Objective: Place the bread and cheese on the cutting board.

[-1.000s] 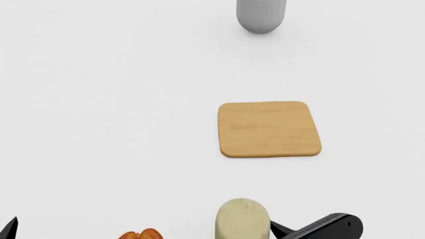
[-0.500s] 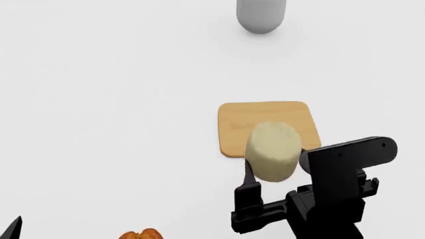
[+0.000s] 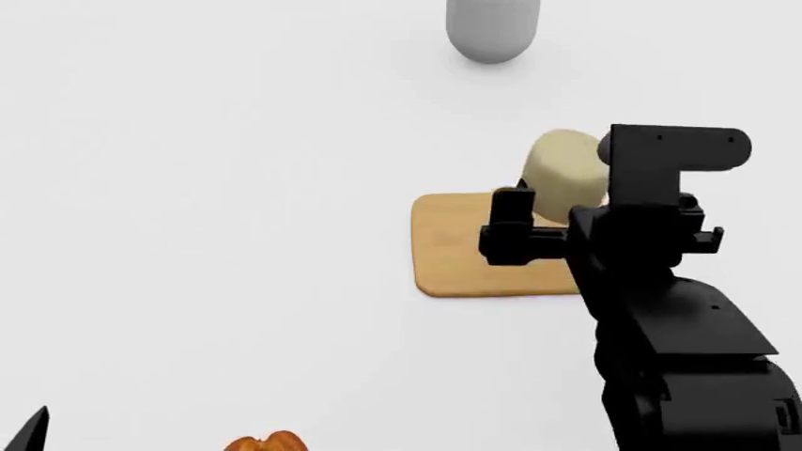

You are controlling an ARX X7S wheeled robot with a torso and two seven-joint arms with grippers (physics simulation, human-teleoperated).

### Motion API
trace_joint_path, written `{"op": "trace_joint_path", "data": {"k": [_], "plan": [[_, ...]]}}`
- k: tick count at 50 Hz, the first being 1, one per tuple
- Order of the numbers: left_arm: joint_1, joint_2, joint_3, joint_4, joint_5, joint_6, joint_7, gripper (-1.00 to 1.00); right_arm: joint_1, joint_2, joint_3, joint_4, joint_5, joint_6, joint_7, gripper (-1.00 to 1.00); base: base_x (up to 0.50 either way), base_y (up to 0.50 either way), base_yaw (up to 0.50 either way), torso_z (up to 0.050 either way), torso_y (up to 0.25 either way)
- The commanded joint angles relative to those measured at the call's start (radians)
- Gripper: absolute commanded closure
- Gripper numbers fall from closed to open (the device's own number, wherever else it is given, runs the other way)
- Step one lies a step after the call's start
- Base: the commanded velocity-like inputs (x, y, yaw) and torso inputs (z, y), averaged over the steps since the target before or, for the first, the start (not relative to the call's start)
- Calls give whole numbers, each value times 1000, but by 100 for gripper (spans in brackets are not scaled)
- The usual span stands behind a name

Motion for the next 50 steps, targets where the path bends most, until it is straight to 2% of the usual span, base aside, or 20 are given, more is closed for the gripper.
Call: {"op": "trace_joint_path", "data": {"k": [1,6,17,34,45,46,50], "plan": [[12,16,-23,-11,30,27,24,-100,246,-108,-34,587,-158,-281,-79,100,0,0,0,0,0],[17,16,-27,-9,27,26,20,-100,367,-160,-34,941,-181,-468,-121,100,0,0,0,0,0],[45,25,-17,-37,48,68,28,-100,327,-177,39,942,-240,-481,-134,100,0,0,0,0,0],[36,28,-6,-47,66,98,12,-100,251,-179,61,942,-310,-488,-165,100,0,0,0,0,1],[22,9,-4,-39,40,59,9,-100,258,-182,79,942,-338,-484,-163,100,0,0,0,0,0],[21,7,-3,-42,41,60,10,-100,258,-181,84,942,-336,-483,-164,-100,0,0,0,0,0],[17,7,-4,-34,34,52,4,-100,265,-180,93,941,-339,-487,-164,-100,0,0,0,0,0]]}}
